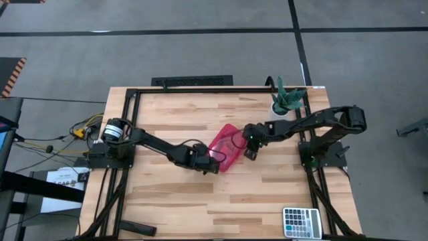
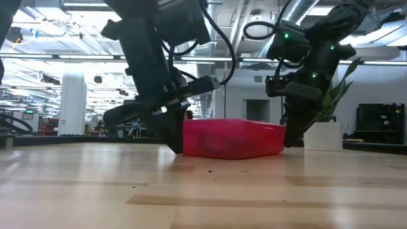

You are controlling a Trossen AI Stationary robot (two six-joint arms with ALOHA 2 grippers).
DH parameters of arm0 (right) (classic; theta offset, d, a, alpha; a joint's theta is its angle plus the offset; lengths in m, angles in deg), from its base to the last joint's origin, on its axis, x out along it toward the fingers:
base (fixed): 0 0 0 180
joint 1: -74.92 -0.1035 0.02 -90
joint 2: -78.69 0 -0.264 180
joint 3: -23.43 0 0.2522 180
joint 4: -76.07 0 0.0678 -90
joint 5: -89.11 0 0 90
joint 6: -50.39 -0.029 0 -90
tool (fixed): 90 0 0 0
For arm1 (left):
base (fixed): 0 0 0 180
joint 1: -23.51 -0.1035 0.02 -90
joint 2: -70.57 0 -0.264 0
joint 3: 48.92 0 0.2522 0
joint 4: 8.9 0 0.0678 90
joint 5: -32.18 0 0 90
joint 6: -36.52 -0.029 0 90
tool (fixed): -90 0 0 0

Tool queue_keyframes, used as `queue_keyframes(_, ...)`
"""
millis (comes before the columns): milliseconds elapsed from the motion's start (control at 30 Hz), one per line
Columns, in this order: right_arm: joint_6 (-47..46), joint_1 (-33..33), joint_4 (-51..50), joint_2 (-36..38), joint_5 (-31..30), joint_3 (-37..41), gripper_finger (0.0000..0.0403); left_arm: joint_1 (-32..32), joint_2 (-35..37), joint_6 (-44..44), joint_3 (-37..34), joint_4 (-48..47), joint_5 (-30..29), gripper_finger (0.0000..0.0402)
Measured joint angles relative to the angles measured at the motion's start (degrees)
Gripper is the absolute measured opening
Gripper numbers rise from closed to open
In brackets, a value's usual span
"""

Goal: Pack school essentials
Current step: Close the supply box

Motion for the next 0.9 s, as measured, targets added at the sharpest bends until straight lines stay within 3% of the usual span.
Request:
queue_keyframes(233, -4.8, -6.3, -0.3, 0.0, 0.1, 0.0, 0.0122, -5.1, 0.5, -5.8, 0.0, -4.2, 0.4, 0.0)
queue_keyframes(567, -2.3, -14.8, -3.1, 1.7, -1.2, -4.1, 0.0122, -13.8, 2.2, -15.3, 0.0, -14.6, -0.1, 0.0)
queue_keyframes(667, 0.5, -14.1, -9.1, 4.2, -5.7, -6.9, 0.0122, -16.0, 3.6, -15.6, 0.0, -14.5, 0.2, 0.0)
queue_keyframes(833, 6.3, -9.3, -15.8, 9.1, -22.2, -8.2, 0.0122, -14.8, 7.3, -16.1, 0.0, -12.8, 3.7, 0.0)
queue_keyframes(900, 9.2, -5.4, -15.8, 9.6, -23.8, -8.3, 0.0122, -13.2, 9.2, -14.1, 0.0, -12.5, 4.1, 0.0)
